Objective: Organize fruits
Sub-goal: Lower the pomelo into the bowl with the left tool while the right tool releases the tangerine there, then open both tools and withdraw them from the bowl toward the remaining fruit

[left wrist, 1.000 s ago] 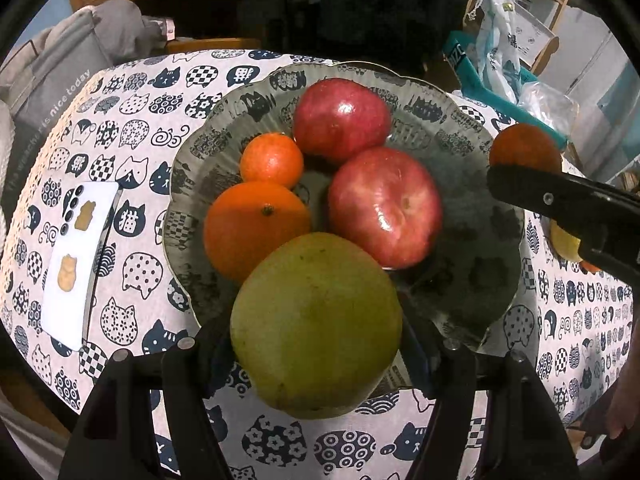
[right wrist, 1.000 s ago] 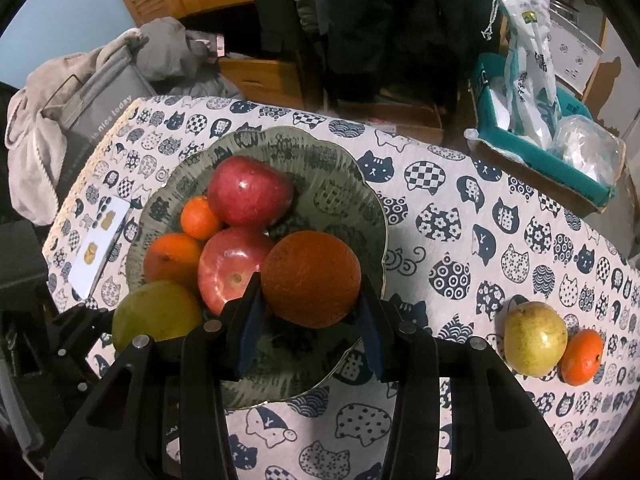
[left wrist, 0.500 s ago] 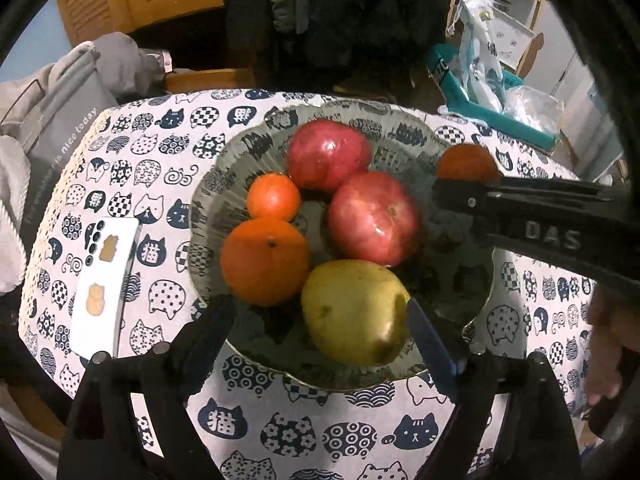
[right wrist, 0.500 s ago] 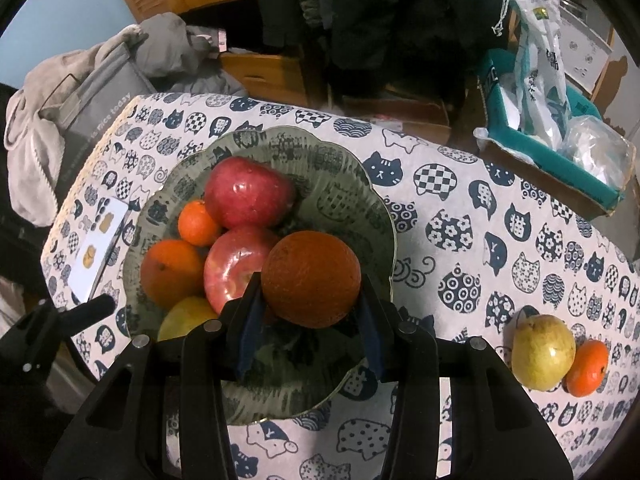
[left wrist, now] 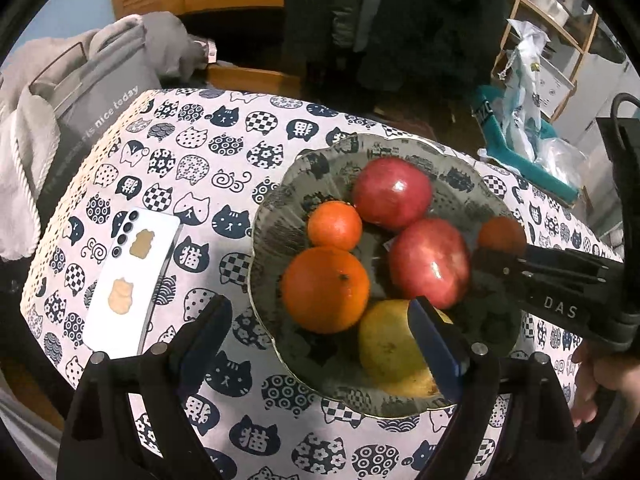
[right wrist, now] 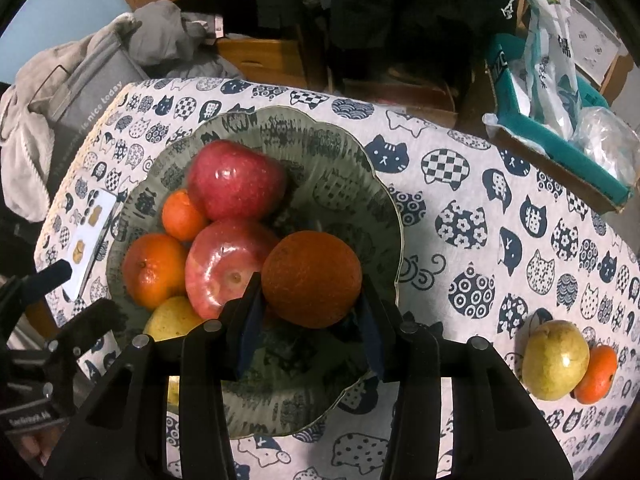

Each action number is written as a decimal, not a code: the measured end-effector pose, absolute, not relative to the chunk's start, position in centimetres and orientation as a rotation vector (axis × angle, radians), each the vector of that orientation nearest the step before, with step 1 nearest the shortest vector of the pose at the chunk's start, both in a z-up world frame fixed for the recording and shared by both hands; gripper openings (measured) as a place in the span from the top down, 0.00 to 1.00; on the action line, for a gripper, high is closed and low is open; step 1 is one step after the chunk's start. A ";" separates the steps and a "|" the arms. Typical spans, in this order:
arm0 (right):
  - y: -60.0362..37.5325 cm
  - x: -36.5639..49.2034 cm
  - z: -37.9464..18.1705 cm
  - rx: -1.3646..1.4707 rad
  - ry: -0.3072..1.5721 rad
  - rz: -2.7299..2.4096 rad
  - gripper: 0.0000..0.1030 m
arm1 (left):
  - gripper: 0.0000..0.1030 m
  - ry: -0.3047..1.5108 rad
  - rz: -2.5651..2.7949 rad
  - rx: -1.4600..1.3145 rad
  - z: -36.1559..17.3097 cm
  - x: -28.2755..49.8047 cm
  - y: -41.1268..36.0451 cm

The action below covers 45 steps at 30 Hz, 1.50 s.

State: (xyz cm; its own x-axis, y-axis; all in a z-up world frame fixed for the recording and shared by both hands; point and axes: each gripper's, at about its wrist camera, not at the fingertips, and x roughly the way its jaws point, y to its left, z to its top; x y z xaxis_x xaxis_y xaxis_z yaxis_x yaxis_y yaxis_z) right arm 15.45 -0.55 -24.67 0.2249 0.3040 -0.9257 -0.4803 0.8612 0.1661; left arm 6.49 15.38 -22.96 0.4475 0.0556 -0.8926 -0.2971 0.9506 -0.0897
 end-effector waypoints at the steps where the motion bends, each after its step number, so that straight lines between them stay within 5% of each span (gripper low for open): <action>1: -0.5 15.4 -24.6 -0.170 1.227 0.545 0.54 | 0.12 1.084 0.221 -0.249 -22.9 6.5 15.4; 3: -0.4 15.4 -24.3 -0.175 1.211 0.543 0.39 | 0.12 1.079 0.220 -0.242 -22.7 6.4 15.3; 27: -6.6 11.6 -9.5 -0.114 0.881 0.469 0.28 | 0.12 0.841 0.140 -0.231 -12.4 4.1 12.0; 45: -15.4 3.2 2.2 -0.113 0.579 0.341 0.27 | 0.00 0.612 0.050 -0.132 -3.7 0.8 6.4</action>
State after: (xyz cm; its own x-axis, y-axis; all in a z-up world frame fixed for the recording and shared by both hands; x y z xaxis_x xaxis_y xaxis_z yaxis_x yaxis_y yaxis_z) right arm 3.25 -15.37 2.22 0.7828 0.2836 -0.5539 -0.3465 0.9380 -0.0094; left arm 0.77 6.39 -3.75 0.8174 0.0074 -0.5760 -0.0856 0.9904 -0.1086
